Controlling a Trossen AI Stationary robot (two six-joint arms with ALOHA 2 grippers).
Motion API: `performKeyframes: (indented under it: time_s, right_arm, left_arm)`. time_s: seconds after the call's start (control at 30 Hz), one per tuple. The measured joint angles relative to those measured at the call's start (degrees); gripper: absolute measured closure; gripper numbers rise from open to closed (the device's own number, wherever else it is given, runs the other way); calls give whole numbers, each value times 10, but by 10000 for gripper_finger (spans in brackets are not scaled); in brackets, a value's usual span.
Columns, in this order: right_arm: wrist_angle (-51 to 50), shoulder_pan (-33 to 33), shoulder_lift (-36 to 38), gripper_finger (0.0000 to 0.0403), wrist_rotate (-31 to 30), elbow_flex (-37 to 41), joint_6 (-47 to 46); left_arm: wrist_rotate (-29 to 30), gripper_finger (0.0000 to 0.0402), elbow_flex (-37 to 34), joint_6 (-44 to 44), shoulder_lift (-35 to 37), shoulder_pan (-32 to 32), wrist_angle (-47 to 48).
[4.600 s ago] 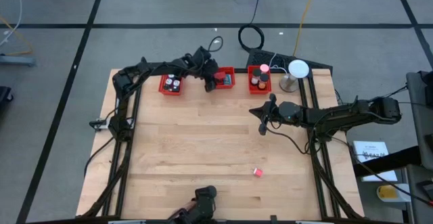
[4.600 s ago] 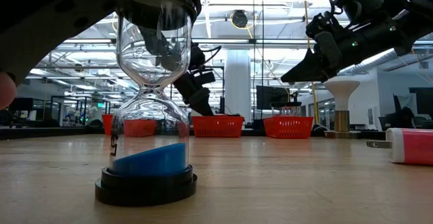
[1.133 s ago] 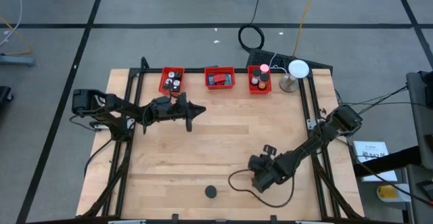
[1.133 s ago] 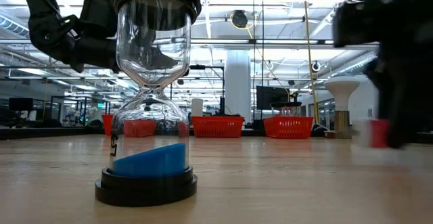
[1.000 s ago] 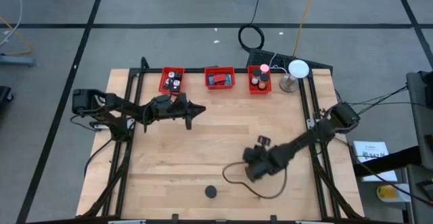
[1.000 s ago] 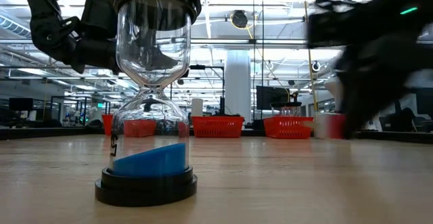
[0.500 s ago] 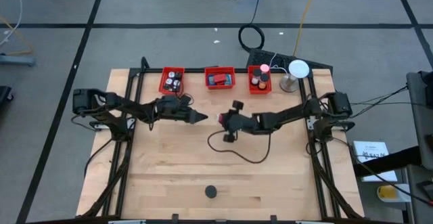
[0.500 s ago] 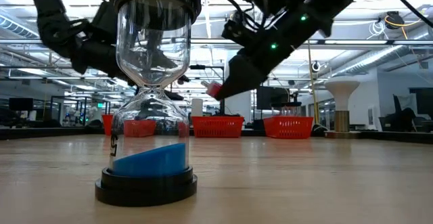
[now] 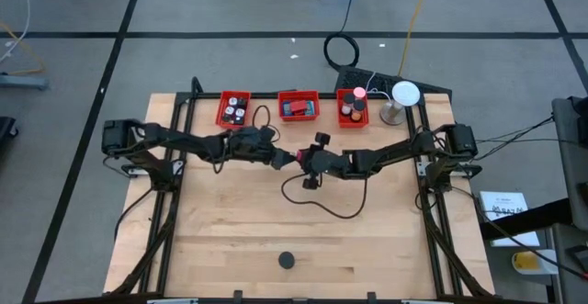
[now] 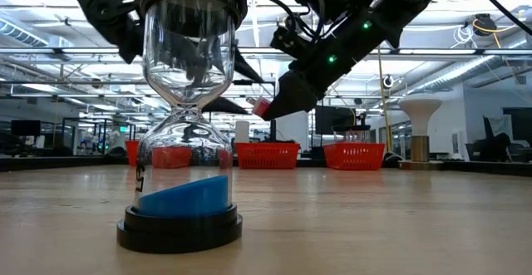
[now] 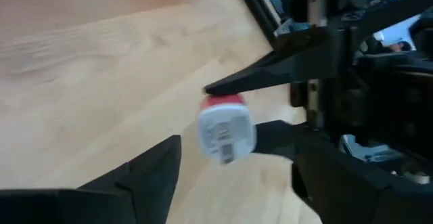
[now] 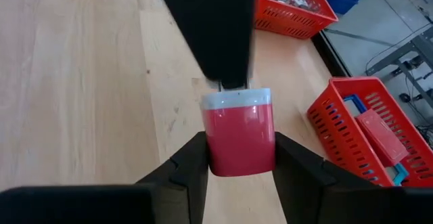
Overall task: Pick & Place Office items
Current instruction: Put the red charger adapter into the left red bin
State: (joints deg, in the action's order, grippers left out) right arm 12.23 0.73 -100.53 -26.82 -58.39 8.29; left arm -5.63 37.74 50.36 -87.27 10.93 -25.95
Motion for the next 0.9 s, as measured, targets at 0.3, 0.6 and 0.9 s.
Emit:
performKeyframes:
  time_s: [0.3, 0.6, 0.9]
  right_arm:
    - [12, 2, 0, 279, -2, 2, 7]
    - [13, 2, 0, 278, -7, 2, 10]
    - [27, 8, 0, 278, 3, 0, 12]
  left_arm:
    - [-24, 160, 41, 27, -77, -9, -15]
    - [-24, 241, 41, 25, -82, -3, -32]
    - [-35, 241, 42, -47, -47, 7, 41]
